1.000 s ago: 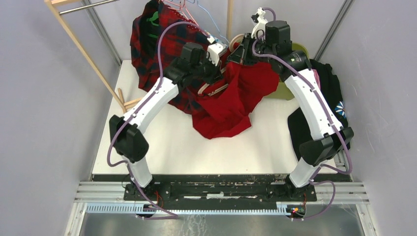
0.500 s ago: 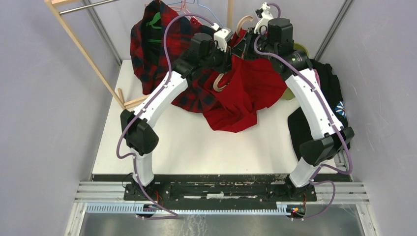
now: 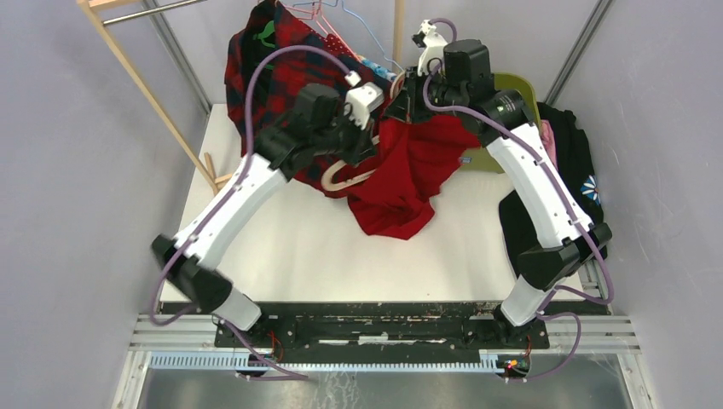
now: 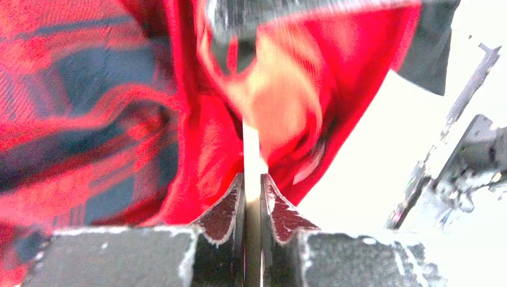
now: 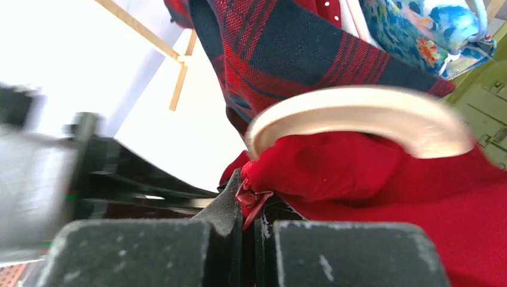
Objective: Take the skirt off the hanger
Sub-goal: Remove the skirt from the hanger, then place the skirt in the bin.
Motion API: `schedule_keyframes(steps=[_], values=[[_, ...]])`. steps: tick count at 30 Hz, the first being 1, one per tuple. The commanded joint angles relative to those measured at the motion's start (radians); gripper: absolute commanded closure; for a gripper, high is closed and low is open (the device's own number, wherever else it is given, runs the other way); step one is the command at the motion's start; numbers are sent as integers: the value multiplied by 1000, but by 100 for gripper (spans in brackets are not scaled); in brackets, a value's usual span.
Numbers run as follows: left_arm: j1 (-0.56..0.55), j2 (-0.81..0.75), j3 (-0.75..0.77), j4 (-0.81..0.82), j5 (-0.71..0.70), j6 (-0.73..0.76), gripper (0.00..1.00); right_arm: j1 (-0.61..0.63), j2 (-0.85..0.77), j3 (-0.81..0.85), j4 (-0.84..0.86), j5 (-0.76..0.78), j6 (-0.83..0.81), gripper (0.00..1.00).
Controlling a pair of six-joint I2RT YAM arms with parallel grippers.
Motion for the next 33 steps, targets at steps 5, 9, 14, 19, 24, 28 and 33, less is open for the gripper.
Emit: schedule_keyframes(steps=[5,9,14,19,24,28,33], values=[[-4,-317,-109,-201,-252,231,97,-8,11,106,-40,116,-143,99],[40,-386,-210,-211,-331,254,97,-26,8,108,-52,179,-179,99],[78,-465,-295,-199,-335,273,97,-95,-4,182,-75,441,-240,99],[79,-513,-368,-188,-317,270,97,-243,12,382,38,493,-148,99],[80,-513,-377,-175,-310,266,97,-294,73,592,372,592,-99,99],[79,-519,-386,-154,-303,246,97,-298,41,478,743,672,-47,99],[79,-527,-414,-123,-297,214,97,-304,133,577,902,700,12,99]])
